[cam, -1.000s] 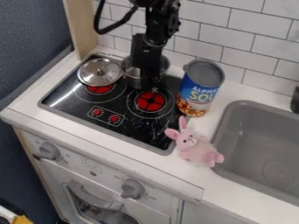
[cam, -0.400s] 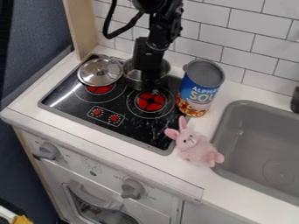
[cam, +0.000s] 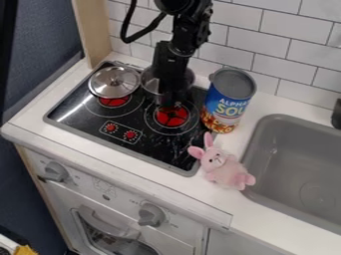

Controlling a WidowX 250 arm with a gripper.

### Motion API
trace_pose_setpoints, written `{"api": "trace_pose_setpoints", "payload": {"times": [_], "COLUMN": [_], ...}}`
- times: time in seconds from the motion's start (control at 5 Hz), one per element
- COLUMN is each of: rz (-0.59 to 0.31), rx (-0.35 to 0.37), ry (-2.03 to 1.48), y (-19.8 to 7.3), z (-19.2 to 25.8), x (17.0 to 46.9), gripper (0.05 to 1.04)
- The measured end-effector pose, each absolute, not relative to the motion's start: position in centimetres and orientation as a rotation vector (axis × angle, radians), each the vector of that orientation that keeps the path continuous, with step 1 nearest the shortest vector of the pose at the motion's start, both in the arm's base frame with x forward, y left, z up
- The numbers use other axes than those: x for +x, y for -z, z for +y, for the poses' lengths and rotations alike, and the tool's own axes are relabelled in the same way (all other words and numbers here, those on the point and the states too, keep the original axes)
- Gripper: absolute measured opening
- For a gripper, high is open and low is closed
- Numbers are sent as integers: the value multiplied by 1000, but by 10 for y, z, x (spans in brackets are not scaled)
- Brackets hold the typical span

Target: Move the silver tin to the top centre of the burner

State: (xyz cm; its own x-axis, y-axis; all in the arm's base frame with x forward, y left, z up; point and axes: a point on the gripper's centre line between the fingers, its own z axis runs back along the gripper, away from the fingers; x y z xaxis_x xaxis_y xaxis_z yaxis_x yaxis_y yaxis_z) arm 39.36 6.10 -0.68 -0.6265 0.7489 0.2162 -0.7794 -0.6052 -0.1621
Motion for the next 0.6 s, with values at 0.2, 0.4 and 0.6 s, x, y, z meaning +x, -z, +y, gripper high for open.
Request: {"api": "trace_pose_setpoints", "payload": {"times": [0.2, 0.4, 0.6], "rz": [-308, -347, -337], "rx": [93, 79, -21], "ry": [-2236, -2273, -2268], "y": [-13, -38, -56], "z": [58, 60, 56], "x": [396, 392, 387], "gripper": [1009, 1004, 1000]}}
